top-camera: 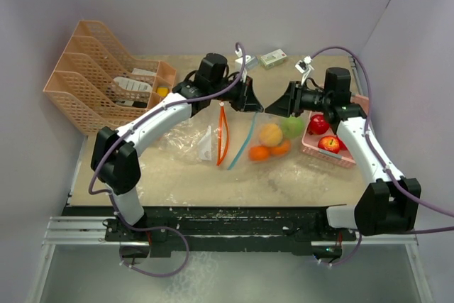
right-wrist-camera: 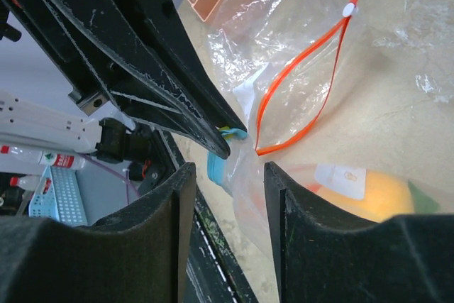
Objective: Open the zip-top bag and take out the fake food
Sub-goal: Unzip the zipper food storage bag at the center of the board.
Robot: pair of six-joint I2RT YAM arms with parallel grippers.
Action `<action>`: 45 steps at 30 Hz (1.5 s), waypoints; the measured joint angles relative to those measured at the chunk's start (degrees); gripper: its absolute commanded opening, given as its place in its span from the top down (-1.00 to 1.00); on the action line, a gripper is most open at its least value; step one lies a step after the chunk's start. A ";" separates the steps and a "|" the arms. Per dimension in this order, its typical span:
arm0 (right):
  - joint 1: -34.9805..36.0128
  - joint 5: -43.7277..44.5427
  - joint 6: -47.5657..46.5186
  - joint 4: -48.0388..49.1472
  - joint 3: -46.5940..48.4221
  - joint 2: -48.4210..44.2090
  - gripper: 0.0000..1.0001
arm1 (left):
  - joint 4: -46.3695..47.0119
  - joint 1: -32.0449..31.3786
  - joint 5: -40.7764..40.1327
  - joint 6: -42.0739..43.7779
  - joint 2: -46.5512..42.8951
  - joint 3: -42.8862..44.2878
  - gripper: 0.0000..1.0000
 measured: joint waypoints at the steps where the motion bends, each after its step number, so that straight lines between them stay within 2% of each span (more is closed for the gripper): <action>1: 0.04 -0.31 -0.20 0.13 0.00 0.02 -0.02 | 0.04 0.00 0.33 -0.17 0.13 0.00 1.00; 5: 0.15 -0.55 -1.70 0.72 0.00 0.20 -0.28 | 0.07 0.00 1.77 -0.63 0.48 0.31 1.00; 10: 0.85 -0.85 -4.92 2.19 0.00 3.10 -0.32 | 0.20 0.00 2.62 -0.66 0.55 0.74 1.00; 11: 1.09 -1.38 -5.42 2.14 0.00 3.89 -0.26 | 0.07 0.00 2.47 -0.57 0.59 0.74 1.00; 13: 2.01 -2.43 -6.78 2.08 0.00 5.38 0.04 | -0.35 0.17 2.36 -0.61 0.92 0.74 1.00; 14: 2.56 -2.73 -7.30 2.01 0.00 5.90 0.25 | -0.33 0.33 2.36 -0.61 1.20 0.81 1.00; 16: 3.63 -3.89 -8.31 1.88 0.00 6.78 0.80 | -0.37 0.42 2.25 -0.52 1.70 1.01 1.00; 17: 4.11 -4.44 -8.52 1.86 -0.02 6.95 1.00 | -0.39 0.44 2.03 -0.48 1.86 1.07 1.00; 19: 4.74 -5.09 -8.87 2.14 -0.04 7.02 1.00 | -0.57 0.63 1.97 -0.55 2.14 1.18 1.00; 24: 4.55 -5.16 -6.51 4.81 -0.57 6.93 1.00 | 0.26 0.98 1.86 -0.81 2.45 1.73 0.43; 31: 4.37 -4.55 -2.86 9.14 -1.84 6.03 1.00 | 2.05 1.40 -0.37 -2.25 2.36 1.36 0.10; 38: 4.55 -3.54 -0.57 11.61 -2.86 5.95 1.00 | 6.32 2.12 -2.97 -5.64 0.92 -2.75 -0.16; 45: 4.63 -3.54 0.22 12.94 -2.97 5.95 1.00 | 8.90 2.64 -4.70 -8.09 -0.37 -4.46 -0.75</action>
